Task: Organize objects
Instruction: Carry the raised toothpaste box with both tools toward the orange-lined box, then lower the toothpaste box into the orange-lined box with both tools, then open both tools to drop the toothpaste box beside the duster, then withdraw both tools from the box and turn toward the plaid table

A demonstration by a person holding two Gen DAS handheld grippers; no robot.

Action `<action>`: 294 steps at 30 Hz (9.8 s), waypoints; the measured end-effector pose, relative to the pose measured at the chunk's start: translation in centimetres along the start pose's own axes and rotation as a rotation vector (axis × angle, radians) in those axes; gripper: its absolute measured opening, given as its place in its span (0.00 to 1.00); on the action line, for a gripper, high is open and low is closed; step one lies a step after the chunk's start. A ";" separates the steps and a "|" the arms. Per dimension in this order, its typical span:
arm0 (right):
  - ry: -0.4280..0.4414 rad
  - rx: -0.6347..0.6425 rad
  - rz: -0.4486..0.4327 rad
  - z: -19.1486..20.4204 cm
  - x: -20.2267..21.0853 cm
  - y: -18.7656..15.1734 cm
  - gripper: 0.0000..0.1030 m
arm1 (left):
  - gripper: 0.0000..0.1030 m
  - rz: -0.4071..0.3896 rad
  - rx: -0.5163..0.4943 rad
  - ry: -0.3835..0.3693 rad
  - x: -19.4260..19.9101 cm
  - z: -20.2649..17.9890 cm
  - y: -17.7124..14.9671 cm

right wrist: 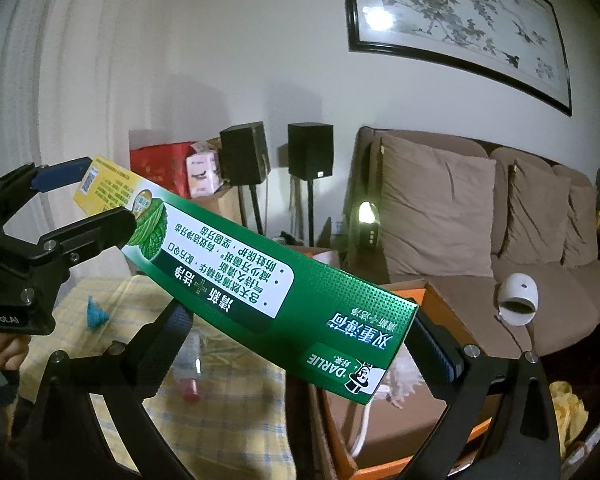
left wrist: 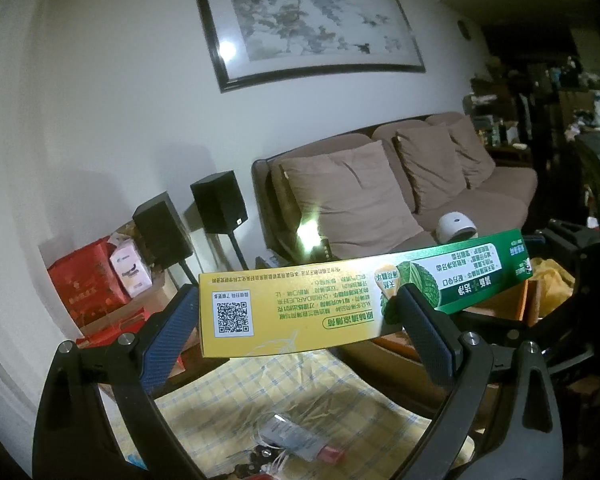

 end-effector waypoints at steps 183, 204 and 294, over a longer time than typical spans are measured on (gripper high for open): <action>-0.408 -0.223 0.469 -17.1 -6.5 -12.9 0.44 | 0.63 0.322 0.070 -0.253 -19.3 -12.0 -8.9; -0.349 -0.265 0.434 -16.7 -6.2 -11.9 0.17 | 0.32 0.338 -0.027 -0.220 -18.4 -14.6 -10.4; -0.326 0.037 0.125 -2.8 -3.6 -2.8 0.72 | 0.88 0.128 0.098 0.174 -4.7 2.1 -5.4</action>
Point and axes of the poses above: each gripper's, at about its wrist camera, not at the fingertips, and x roughly against the way its jaws point, z to its left, y to its top, the point moved 4 cm from there along -x, roughly the way its jaws point, and after that the axes turned 10 degrees about -z, right-handed, at the moved point
